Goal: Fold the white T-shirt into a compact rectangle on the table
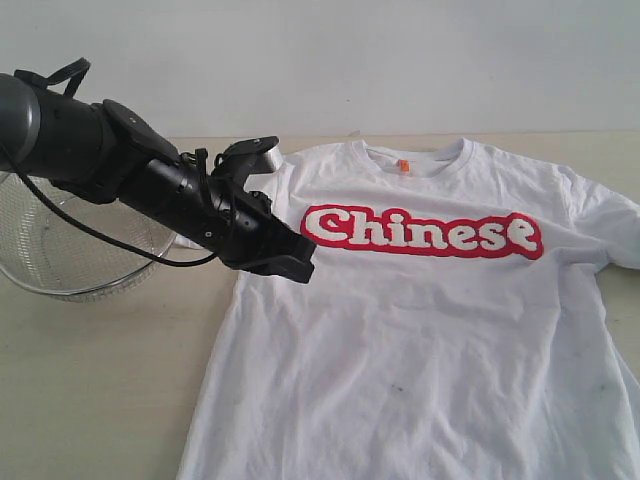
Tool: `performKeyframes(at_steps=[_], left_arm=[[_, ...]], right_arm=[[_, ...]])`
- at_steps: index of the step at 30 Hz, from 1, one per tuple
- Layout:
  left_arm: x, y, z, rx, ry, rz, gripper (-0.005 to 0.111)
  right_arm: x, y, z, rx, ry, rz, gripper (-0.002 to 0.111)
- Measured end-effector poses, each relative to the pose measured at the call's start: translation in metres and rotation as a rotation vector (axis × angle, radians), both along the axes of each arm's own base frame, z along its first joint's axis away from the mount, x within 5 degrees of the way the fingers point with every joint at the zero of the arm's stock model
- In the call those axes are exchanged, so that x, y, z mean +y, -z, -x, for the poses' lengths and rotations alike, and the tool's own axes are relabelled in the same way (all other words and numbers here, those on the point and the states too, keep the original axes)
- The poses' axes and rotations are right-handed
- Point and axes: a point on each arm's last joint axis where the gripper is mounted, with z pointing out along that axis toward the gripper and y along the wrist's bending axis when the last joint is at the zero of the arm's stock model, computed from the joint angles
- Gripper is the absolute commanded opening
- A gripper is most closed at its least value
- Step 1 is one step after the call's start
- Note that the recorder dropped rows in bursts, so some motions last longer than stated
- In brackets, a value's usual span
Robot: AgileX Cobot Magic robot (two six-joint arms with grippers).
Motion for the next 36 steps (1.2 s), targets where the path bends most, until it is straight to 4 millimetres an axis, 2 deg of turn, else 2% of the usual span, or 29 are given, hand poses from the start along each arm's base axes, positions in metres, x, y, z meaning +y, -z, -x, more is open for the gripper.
performKeyframes(at_steps=[3,9,12,15,20,23,28,36], left_arm=[[0.000,0.000,0.000,0.000,0.000,0.000,0.005],[0.000,0.000,0.000,0.000,0.000,0.000,0.005],[0.000,0.000,0.000,0.000,0.000,0.000,0.005],[0.000,0.000,0.000,0.000,0.000,0.000,0.005],[0.000,0.000,0.000,0.002,0.002,0.001,0.005],[0.000,0.000,0.000,0.003,0.001,0.003,0.005],[0.000,0.000,0.000,0.003,0.001,0.003,0.005],[-0.001,-0.001,0.000,0.007,-0.008,0.013,0.005]], right_arm=[[0.002,-0.013,-0.006,-0.043,-0.055,-0.021,0.000],[0.030,-0.051,-0.025,-0.065,-0.150,0.086,0.000],[0.057,-0.065,-0.037,-0.048,-0.230,0.165,0.000],[0.090,-0.070,-0.050,-0.037,-0.311,0.213,0.000],[0.146,-0.068,-0.066,-0.014,-0.461,0.242,0.000],[0.168,-0.065,-0.070,0.016,-0.500,0.277,0.000],[0.177,-0.060,-0.073,0.081,-0.497,0.373,0.000],[0.181,-0.058,-0.067,0.118,-0.561,0.352,0.000]])
